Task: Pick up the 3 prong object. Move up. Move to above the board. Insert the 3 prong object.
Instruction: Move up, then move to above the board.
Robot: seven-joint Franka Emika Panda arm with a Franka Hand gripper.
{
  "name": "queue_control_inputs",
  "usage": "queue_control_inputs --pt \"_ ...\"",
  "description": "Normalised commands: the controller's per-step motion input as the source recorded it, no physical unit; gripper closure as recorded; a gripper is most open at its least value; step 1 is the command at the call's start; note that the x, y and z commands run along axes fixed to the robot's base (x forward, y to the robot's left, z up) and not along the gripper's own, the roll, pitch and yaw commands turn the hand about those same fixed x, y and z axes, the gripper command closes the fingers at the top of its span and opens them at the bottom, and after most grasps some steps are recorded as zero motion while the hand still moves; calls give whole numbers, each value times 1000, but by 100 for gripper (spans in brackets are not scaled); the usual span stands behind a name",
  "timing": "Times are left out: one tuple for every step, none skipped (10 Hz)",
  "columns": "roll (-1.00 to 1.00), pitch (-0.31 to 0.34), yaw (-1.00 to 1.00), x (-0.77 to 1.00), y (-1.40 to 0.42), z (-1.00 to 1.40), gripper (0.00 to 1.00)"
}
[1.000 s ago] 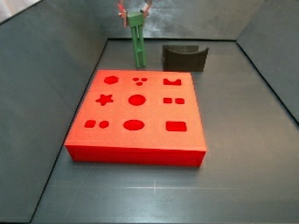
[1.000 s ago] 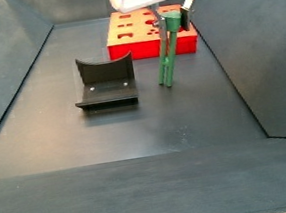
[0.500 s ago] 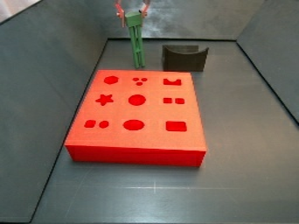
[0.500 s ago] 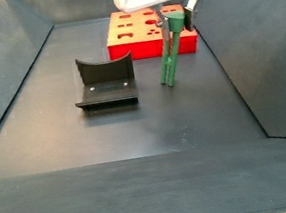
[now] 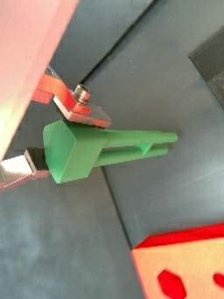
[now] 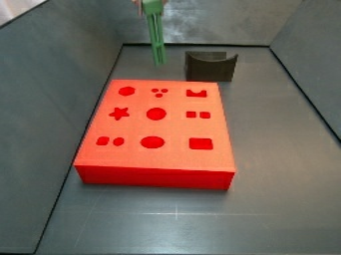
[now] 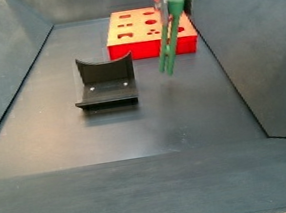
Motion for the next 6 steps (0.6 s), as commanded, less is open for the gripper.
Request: queue_control_inputs --pt "33 54 9 -19 -20 294 100" --pt "11 152 492 -184 -43 1000 100" --pt "21 152 455 -184 -41 1000 100" --pt "36 116 335 -158 -35 1000 100" --pt "58 91 198 -116 -25 1000 100" --pt "68 88 151 -86 -17 894 100"
